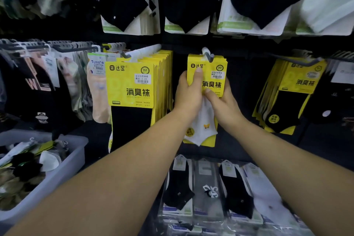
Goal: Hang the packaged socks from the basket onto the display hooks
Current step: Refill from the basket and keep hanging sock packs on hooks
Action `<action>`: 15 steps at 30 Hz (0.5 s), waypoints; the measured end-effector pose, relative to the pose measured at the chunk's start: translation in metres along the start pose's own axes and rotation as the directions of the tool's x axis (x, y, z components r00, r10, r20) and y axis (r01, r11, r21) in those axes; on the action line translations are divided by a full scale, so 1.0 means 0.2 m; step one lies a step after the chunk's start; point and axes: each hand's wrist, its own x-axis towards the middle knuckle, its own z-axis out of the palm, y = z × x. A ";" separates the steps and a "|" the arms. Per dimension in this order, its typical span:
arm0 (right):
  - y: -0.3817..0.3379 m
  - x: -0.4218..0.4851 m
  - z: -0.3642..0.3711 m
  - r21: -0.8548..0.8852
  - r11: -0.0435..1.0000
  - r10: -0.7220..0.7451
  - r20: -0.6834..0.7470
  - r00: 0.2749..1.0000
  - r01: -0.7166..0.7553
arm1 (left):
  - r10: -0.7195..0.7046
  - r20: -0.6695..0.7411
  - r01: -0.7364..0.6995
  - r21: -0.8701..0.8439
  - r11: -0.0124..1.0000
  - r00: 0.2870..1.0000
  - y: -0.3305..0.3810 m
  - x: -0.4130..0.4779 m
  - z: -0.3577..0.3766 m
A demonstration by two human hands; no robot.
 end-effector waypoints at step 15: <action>-0.02 -0.21 -0.11 -0.088 0.992 0.089 0.018 0.996 -0.087 | -0.071 0.092 0.042 0.285 0.958 0.993 -0.02 -0.24 -0.10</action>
